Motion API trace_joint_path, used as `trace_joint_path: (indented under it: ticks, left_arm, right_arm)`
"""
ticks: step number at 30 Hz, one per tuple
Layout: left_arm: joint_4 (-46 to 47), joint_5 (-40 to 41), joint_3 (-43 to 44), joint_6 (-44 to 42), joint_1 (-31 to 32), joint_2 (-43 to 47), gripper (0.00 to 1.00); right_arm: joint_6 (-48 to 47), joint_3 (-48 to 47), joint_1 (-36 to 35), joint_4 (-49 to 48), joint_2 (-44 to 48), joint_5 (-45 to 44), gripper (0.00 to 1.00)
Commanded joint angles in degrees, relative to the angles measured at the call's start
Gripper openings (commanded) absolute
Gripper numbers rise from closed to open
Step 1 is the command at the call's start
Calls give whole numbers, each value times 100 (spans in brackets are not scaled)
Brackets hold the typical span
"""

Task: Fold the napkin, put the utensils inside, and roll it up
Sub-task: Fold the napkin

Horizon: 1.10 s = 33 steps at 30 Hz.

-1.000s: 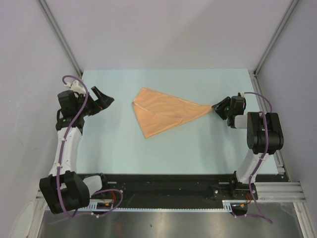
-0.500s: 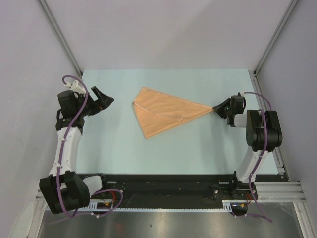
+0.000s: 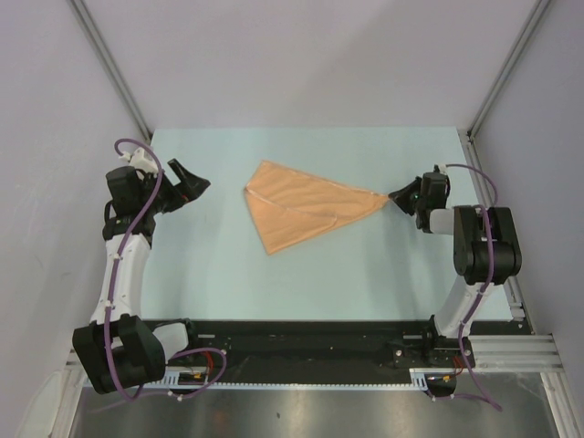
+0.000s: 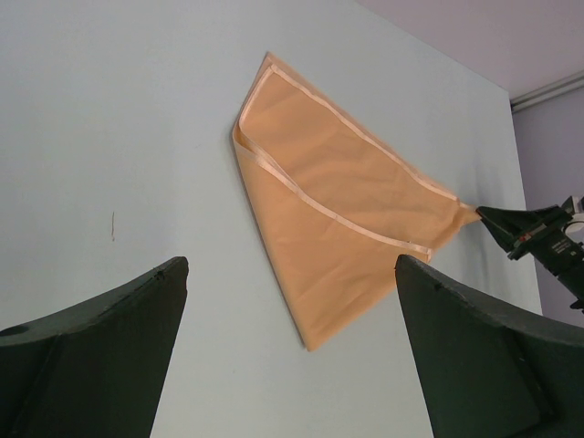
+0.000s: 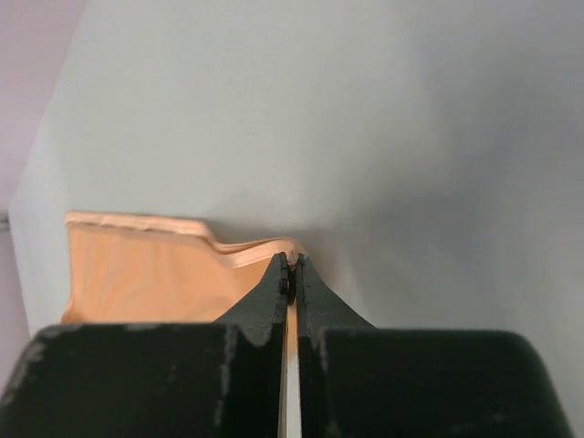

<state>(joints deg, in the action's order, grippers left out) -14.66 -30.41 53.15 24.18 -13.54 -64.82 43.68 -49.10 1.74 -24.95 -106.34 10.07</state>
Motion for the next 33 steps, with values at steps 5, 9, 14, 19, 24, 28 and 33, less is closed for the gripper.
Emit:
trace_joint_path:
  ticks: [5, 9, 14, 19, 24, 28, 33]
  left_arm:
    - [165, -167, -15, 69, -79, 127, 100]
    - [191, -219, -23, 95, -70, 127, 100]
    - [217, -237, -41, 113, -70, 136, 100]
    - [218, -255, -41, 122, -78, 136, 100]
    - [226, -272, -41, 122, -79, 136, 100]
    - [235, -290, -50, 139, -78, 136, 100]
    - [261, -325, -67, 165, -79, 101, 100]
  right_arm:
    - [-579, -828, -1410, -11, 1124, 49, 0]
    - [-817, -1451, -2281, 332, 1134, -92, 0]
    - [-861, -1918, -3247, 394, 739, 21, 0]
    - [-826, -2270, -3785, 447, 142, 145, 0]
    - [-861, -2279, -4189, 588, -211, 206, 0]
    - [-809, -2130, -4401, 544, -387, 259, 0]
    - [-765, -1998, -4621, 500, -606, 250, 0]
